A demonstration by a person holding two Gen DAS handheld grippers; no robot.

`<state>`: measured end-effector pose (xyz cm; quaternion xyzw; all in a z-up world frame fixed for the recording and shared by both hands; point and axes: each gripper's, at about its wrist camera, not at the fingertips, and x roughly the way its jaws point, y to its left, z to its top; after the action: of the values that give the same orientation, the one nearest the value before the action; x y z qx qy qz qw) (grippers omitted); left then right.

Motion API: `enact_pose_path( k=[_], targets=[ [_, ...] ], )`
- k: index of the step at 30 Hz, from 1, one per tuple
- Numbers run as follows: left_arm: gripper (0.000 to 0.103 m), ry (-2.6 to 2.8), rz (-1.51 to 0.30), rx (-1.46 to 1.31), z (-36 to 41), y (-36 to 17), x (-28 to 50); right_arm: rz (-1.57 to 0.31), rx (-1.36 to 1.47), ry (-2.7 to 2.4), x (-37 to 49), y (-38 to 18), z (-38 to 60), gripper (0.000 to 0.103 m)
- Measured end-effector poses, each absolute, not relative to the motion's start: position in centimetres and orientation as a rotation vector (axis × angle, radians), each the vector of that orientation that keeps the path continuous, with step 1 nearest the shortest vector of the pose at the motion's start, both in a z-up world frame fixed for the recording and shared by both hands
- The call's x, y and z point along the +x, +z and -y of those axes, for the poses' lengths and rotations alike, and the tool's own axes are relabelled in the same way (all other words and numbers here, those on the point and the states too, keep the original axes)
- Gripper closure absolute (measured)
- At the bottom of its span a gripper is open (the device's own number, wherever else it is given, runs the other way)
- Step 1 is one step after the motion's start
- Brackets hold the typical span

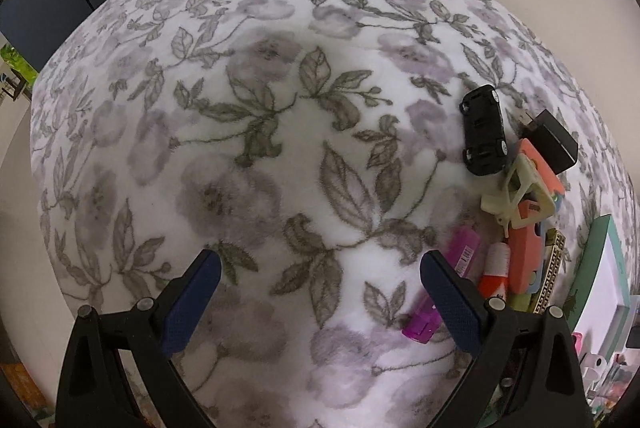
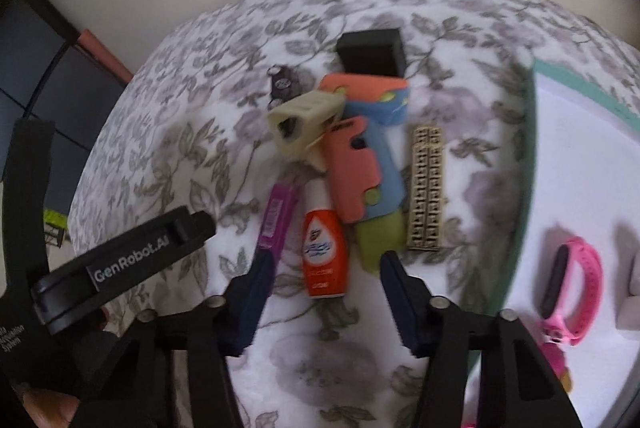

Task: Organize rigid objects
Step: 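Move both open tools back over the remaining pile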

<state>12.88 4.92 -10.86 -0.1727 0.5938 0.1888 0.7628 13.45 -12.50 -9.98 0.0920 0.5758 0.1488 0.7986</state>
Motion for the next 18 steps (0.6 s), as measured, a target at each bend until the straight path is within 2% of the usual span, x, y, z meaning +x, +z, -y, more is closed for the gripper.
enact_pose_path(
  k=[3, 5, 9, 12, 18],
  targets=[
    [0.003, 0.377, -1.282, -0.388, -4.8, -10.9, 13.1, -1.239, 0.170, 0.332, 13.4, -10.3, 11.7, 0.052],
    [0.004, 0.355, -1.280, -0.385, -4.6, -10.9, 13.4, -1.242, 0.162, 0.341, 13.5, -10.4, 11.4, 0.058],
    [0.005, 0.305, -1.276, -0.371, -3.7, -11.0, 14.1, -1.247, 0.145, 0.334, 13.7, -10.8, 11.0, 0.058],
    [0.012, 0.276, -1.284, -0.359, -3.0, -11.4, 14.5, -1.251, 0.136, 0.329, 13.9, -11.2, 10.9, 0.061],
    [0.017, 0.239, -1.307, -0.349, -2.3, -12.5, 15.1, -1.252, 0.107, 0.322, 14.3, -11.9, 10.5, 0.064]
  ],
)
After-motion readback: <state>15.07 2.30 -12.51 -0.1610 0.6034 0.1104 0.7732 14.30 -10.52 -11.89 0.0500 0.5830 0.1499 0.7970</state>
